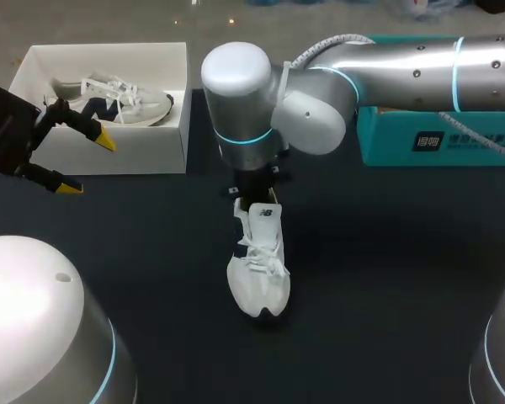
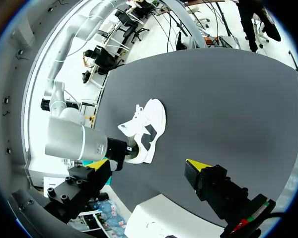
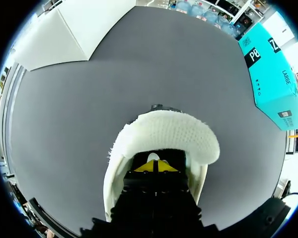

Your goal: Take the shoe out of the shoebox, open the shoe tongue, remove and reinsert the insole, then place the shoe into the shoebox

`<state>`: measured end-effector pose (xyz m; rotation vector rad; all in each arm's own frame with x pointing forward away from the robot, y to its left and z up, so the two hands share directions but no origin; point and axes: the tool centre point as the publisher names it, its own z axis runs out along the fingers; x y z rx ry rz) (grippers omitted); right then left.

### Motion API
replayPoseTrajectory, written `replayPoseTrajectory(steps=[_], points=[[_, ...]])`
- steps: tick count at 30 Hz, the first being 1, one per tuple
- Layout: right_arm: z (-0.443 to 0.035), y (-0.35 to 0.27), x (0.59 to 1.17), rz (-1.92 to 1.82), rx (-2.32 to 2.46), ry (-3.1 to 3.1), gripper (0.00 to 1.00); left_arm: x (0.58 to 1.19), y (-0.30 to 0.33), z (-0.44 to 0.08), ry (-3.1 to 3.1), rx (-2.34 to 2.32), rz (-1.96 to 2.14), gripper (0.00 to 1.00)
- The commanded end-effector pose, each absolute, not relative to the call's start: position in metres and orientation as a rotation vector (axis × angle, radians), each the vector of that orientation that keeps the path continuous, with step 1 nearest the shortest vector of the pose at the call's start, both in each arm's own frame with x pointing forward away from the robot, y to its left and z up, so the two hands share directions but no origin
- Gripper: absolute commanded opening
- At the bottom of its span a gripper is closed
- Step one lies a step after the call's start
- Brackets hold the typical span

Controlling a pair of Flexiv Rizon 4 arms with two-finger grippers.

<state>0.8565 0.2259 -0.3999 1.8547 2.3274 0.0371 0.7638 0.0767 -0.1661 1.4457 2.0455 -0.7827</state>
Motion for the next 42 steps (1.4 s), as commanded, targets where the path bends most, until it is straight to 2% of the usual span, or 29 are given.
replayPoseTrajectory(steps=[1,30,34,42], points=[[-0.373,0.215,0.841,0.095,1.814,2.310,0.00,0.764,0.076,-0.166,2.049,1.447,-0.779,1.00],[-0.360,0.214,0.837,0.143,1.763,2.383,0.00,0.764,0.076,-0.166,2.049,1.447,-0.779,1.00],[-0.355,0.215,0.836,-0.080,2.032,2.263,0.00,0.764,0.076,-0.166,2.049,1.447,-0.779,1.00],[-0.347,0.212,0.832,-0.149,2.197,2.203,0.00,0.764,0.076,-0.166,2.049,1.447,-0.779,1.00]])
